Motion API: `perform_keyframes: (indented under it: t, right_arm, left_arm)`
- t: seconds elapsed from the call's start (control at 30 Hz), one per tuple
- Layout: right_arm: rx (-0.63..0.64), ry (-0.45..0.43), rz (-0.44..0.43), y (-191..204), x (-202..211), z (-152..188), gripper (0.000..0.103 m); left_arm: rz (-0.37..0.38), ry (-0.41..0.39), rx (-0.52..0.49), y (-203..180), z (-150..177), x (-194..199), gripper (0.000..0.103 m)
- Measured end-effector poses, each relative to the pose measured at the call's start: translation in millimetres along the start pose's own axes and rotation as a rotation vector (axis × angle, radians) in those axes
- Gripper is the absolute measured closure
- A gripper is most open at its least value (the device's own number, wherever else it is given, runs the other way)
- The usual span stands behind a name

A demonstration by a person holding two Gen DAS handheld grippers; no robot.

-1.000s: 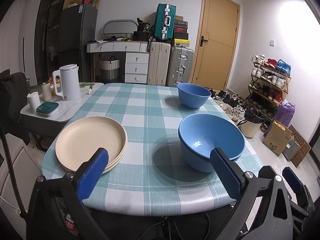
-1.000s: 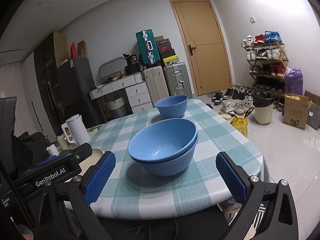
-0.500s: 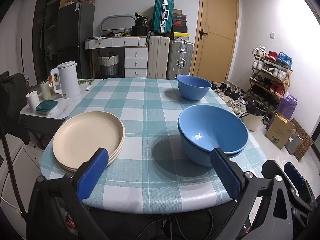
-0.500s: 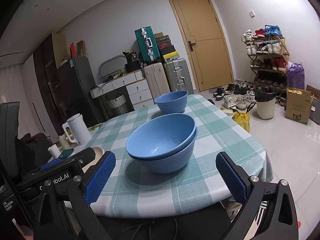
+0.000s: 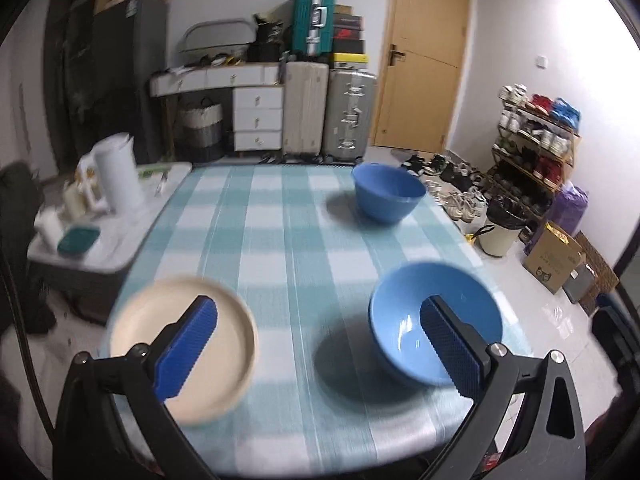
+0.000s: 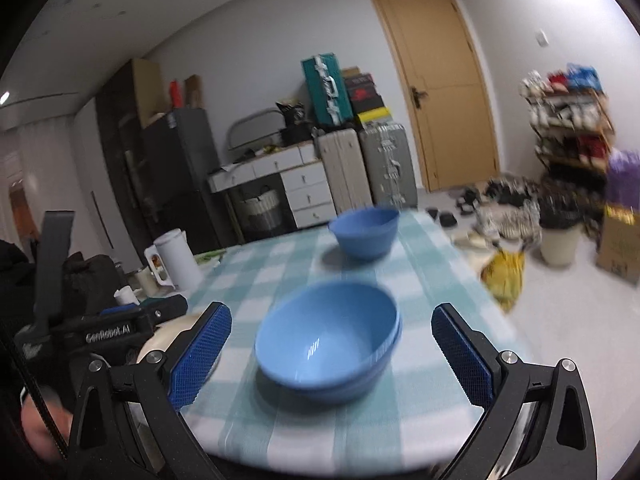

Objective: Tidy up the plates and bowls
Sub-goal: 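Grasp the rim of the last blue bowl with the left gripper while the right gripper grips it too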

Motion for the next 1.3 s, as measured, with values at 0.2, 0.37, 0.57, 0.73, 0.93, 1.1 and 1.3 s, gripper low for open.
perform_keyframes:
  t: [0.2, 0.37, 0.57, 0.73, 0.93, 1.1, 1.3]
  right_arm:
    - [0.06, 0.008, -0.067, 8.7, -14.6, -77.6, 0.001]
    - [0.106, 0.019, -0.061, 7.5, -47.7, -123.9, 0.001]
    - [0.014, 0.187, -0.075, -18.4, -143.9, -155.8, 0.001]
    - [-0.191, 0.452, -0.123, -55.7, -227.4, -142.7, 0.001]
    - [-0.283, 0.595, -0.036, -99.0, -303.7, -126.3, 0.001]
    - [-0.348, 0.693, 0.002, -125.4, -354.8, -110.1, 0.001]
    - [-0.348, 0.742, 0.034, -140.5, -385.4, -92.2, 0.001]
  left_arm:
    - [0.025, 0.082, -0.074, 7.9, -57.9, -37.6, 0.0]
    - [0.038, 0.165, -0.077, 7.8, -89.1, -87.8, 0.0]
    - [0.11, 0.257, -0.08, -9.8, -117.0, -165.4, 0.0]
    - [0.156, 0.344, -0.059, -22.6, -128.0, -232.8, 0.001]
    - [0.182, 0.458, -0.017, -33.3, -133.9, -306.3, 0.002]
    - [0.156, 0.528, -0.079, -45.1, -134.0, -348.8, 0.002]
    - [0.164, 0.555, -0.089, -51.6, -133.8, -382.8, 0.004]
Point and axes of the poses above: each gripper's, at about its wrist camera, not at the fingertips, and x roughly against the way its jaws point, y to its left, z to its underside, the point moved 9 cm from there along -x, roughly the way its jaws point, and after that the axes turned 10 degrees about -x, right-handed, at the moved point
